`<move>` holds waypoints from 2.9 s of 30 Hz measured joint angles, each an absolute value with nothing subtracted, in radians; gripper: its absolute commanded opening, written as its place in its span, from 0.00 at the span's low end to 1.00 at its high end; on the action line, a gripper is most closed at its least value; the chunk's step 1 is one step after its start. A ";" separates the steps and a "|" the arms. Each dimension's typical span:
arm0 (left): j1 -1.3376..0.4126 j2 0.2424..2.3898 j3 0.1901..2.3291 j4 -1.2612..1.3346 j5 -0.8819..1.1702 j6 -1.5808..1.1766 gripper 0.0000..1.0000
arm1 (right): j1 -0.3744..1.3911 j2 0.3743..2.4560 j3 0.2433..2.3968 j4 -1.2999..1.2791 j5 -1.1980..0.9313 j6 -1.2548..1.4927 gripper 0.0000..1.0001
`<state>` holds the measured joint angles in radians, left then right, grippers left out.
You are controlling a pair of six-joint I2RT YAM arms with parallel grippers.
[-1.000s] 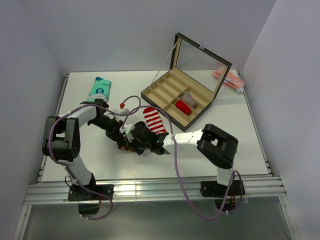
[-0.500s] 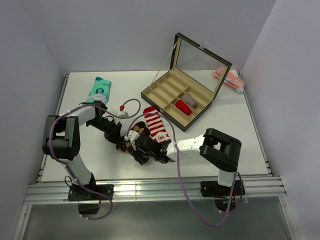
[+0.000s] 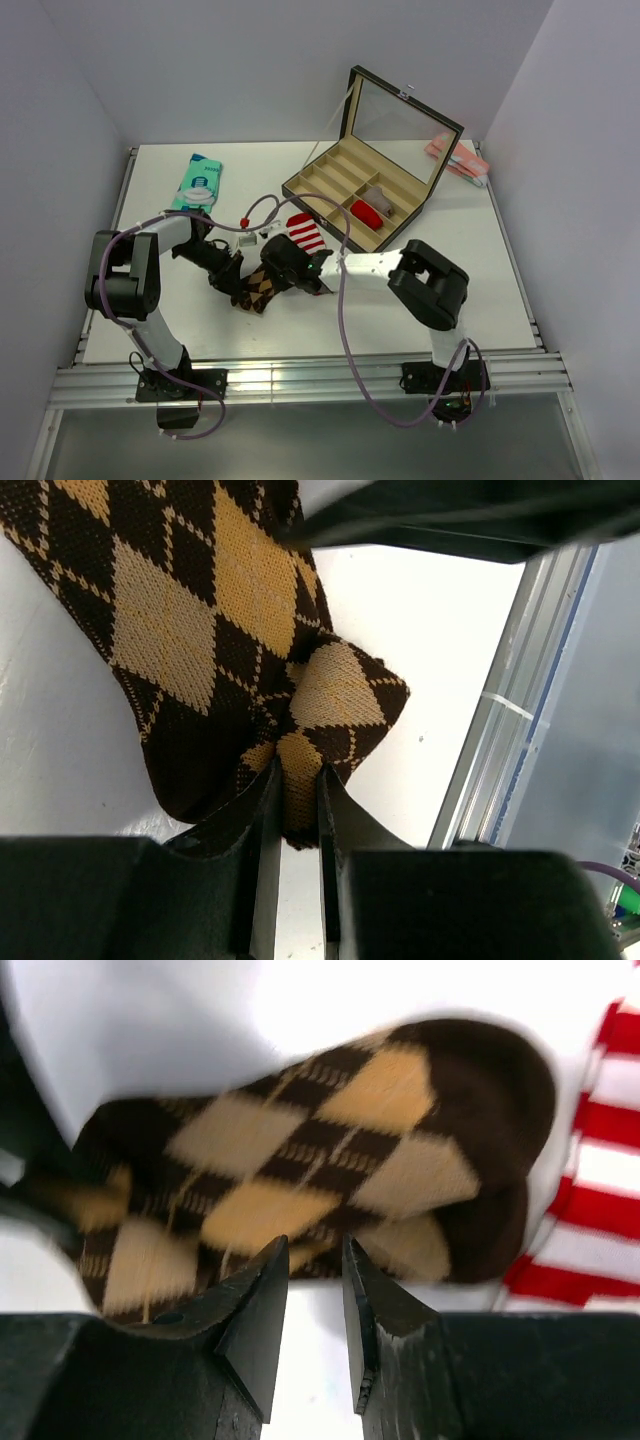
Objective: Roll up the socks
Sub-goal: Roll the sock at the center of the board.
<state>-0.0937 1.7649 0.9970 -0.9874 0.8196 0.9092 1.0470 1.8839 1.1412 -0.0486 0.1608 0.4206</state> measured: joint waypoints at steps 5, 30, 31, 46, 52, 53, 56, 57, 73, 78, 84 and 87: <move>-0.094 1.765 0.997 -0.999 0.824 0.925 0.00 | 1.029 1.996 1.287 -0.145 0.203 0.461 0.32; -0.096 1.880 1.062 -0.942 0.839 0.685 0.00 | 0.967 2.098 1.427 -0.176 0.190 0.317 0.38; -0.099 1.880 1.062 -0.927 0.823 0.642 0.00 | 0.967 2.086 1.399 -0.144 0.191 0.312 0.39; -0.126 1.903 1.095 -0.897 0.704 0.306 0.00 | 0.969 1.829 1.038 0.094 0.250 0.298 0.45; -0.146 1.905 1.109 -0.906 0.670 0.275 0.00 | 0.997 1.676 0.930 0.195 0.180 0.235 0.49; -0.149 1.907 1.114 -0.910 0.664 0.272 0.00 | 1.016 1.665 0.926 0.204 0.172 0.212 0.50; -0.157 1.921 1.133 -0.929 0.651 0.266 0.00 | 1.100 1.668 0.930 0.226 0.152 0.150 0.52; -0.159 1.926 1.141 -0.937 0.647 0.265 0.00 | 1.129 1.676 0.934 0.224 0.147 0.130 0.53; -0.194 1.993 1.234 -1.034 0.594 0.266 0.00 | 1.270 1.932 1.182 0.076 0.268 -0.118 0.55; -0.203 2.006 1.253 -1.052 0.582 0.267 0.01 | 1.274 1.990 1.212 0.051 0.312 -0.160 0.55; -0.204 2.013 1.263 -1.063 0.582 0.269 0.08 | 1.280 2.013 1.219 0.067 0.368 -0.181 0.47; -0.205 2.013 1.263 -1.064 0.582 0.275 0.18 | 1.280 2.030 1.219 0.093 0.398 -0.180 0.36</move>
